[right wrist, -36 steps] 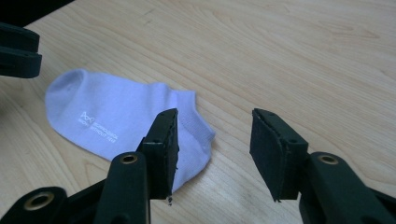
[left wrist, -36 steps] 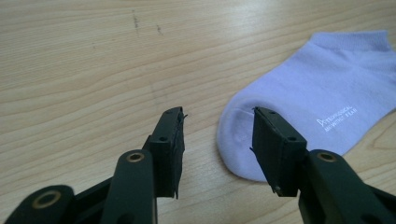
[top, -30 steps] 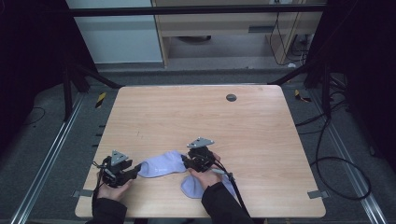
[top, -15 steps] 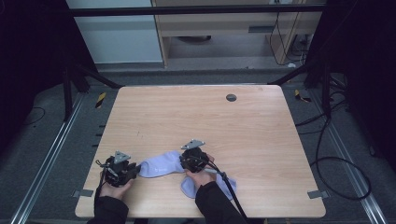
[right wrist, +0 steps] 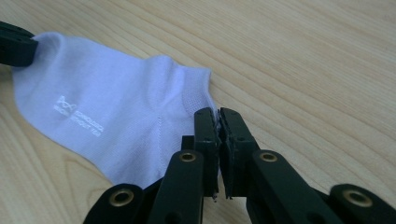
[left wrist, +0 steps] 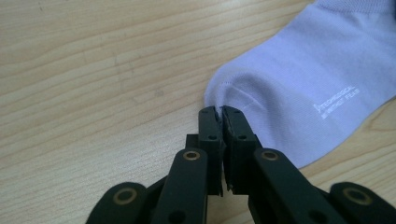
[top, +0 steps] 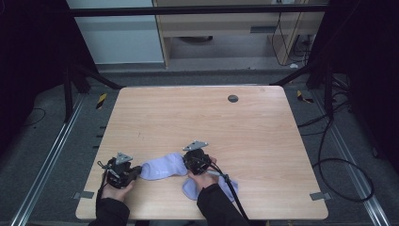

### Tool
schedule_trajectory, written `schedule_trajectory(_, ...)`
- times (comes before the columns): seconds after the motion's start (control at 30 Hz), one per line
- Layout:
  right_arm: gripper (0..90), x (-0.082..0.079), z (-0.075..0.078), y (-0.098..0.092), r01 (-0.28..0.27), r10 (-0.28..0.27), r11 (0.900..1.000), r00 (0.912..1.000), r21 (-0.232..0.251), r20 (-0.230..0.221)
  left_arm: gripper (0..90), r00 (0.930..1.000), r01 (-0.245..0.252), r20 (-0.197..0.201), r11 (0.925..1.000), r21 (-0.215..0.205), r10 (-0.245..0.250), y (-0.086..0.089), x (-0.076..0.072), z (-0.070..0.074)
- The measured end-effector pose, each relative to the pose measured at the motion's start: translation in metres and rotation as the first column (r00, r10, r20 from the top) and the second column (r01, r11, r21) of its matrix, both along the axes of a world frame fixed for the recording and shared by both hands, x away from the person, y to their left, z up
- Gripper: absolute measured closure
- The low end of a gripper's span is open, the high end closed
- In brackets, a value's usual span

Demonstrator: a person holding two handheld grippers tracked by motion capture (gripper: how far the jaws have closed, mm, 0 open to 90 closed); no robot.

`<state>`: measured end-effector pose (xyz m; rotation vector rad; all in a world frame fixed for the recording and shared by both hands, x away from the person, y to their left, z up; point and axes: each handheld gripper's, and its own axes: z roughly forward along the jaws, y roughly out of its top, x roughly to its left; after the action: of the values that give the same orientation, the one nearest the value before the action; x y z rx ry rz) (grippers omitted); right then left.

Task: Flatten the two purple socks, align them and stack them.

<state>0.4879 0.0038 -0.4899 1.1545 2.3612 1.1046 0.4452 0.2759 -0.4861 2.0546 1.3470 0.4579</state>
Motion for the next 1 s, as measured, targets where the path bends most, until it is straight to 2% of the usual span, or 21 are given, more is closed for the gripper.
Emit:
schedule_trajectory(0.17, 86.7, -0.008, 0.012, -0.006, -0.018, 0.018, 1.000, 0.9997, 0.022, 0.019, 86.2, 0.9988, 0.000, 0.048, 0.9992, -0.040, 0.002, -0.003, -0.006, 0.013)
schedule_trajectory(0.4, 86.7, -0.017, 0.029, -0.019, -0.045, 0.044, 0.998, 0.9982, 0.035, 0.041, 86.1, 0.9976, 0.022, 0.067, 0.9972, -0.072, -0.017, -0.012, -0.011, 0.024)
schedule_trajectory(0.6, 86.7, -0.023, 0.040, -0.033, -0.046, 0.043, 0.998, 0.9973, 0.051, 0.059, 86.1, 0.9957, 0.038, 0.088, 0.9959, -0.082, -0.031, -0.022, -0.014, 0.031)
schedule_trajectory(0.8, 86.8, -0.030, 0.048, -0.048, -0.054, 0.050, 0.998, 0.9960, 0.045, 0.074, 86.1, 0.9925, 0.057, 0.112, 0.9948, -0.085, -0.047, -0.032, -0.019, 0.038)
schedule_trajectory(1.0, 86.9, -0.041, 0.057, -0.071, -0.054, 0.049, 0.997, 0.9951, 0.052, 0.085, 86.1, 0.9899, 0.084, 0.121, 0.9929, -0.084, -0.073, -0.047, -0.024, 0.043)
